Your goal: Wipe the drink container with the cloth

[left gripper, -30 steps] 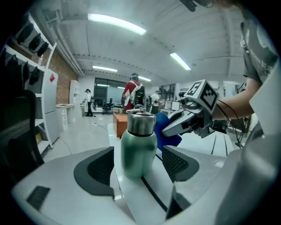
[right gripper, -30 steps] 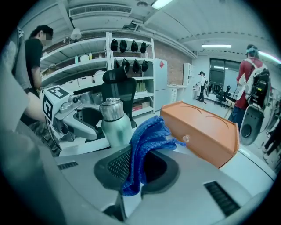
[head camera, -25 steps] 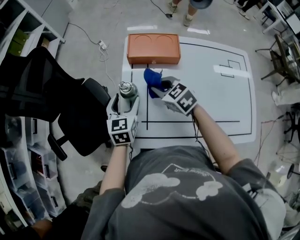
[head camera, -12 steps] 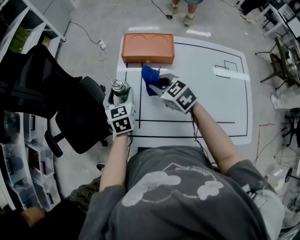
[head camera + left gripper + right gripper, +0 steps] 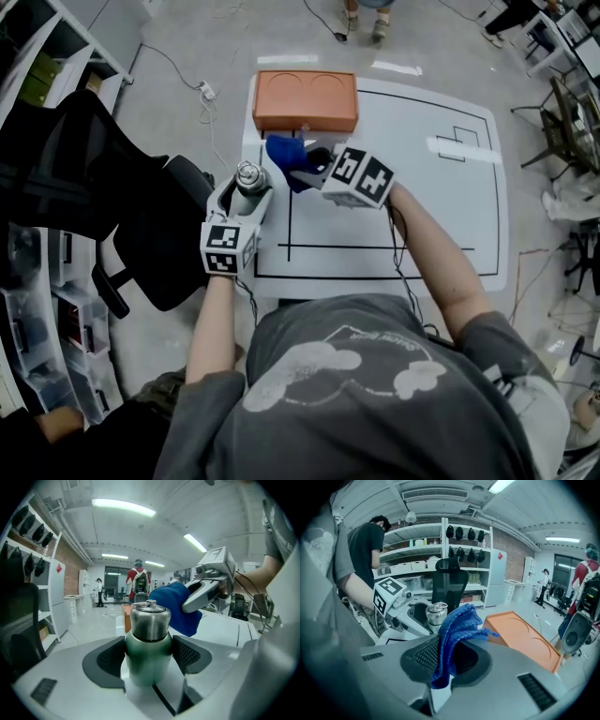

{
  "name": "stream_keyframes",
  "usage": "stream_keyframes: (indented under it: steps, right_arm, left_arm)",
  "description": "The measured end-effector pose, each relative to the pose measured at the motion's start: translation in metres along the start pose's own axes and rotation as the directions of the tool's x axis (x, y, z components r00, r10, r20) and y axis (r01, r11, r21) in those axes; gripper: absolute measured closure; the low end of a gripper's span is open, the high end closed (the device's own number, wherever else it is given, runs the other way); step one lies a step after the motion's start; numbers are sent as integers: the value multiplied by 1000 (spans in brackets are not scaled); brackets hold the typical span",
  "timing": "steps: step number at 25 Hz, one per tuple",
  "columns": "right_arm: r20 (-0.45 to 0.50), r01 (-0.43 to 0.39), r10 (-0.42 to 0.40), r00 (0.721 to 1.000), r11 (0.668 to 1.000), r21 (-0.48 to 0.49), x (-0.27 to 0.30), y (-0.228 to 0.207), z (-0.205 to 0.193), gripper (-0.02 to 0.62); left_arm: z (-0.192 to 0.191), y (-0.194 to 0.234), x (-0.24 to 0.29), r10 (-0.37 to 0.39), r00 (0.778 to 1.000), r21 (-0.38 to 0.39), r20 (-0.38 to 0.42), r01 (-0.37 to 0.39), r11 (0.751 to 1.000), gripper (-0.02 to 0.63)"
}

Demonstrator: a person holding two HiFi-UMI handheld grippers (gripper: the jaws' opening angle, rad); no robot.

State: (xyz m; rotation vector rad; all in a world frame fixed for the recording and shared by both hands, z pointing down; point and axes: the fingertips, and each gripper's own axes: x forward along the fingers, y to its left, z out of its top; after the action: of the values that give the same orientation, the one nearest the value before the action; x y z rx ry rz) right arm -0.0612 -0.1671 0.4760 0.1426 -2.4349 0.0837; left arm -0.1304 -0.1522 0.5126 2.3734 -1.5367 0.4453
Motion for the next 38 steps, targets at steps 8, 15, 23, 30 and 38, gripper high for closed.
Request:
stream_keyframes:
  steps: [8,15,23,30,38]
  right_arm:
    - [-63,-138,135,989,989,-43,40,7,16,552]
    - [-147,-192,187,971,981,-19,59,-4,2,552]
    - [-222,-230,227,948,973,17,79,-6,-26,554]
    - [-294,-184,179,939,983,10,97,-4,-50,554]
    - [-251,-117,114,961,993,2,96,-6,-50,552]
  left_arm:
    - [3,-4,3,-333,943,143,9,328,934,291]
    - [4,-3,0,-490,871,202,-15,483,852,291]
    - [6,-2,-1,-585,810,235,-38,576,783,290]
    - [5,-1,-1,-603,797,237,-39,593,769,290]
    - [2,3,-1,-485,874,159,-33,483,861,289]
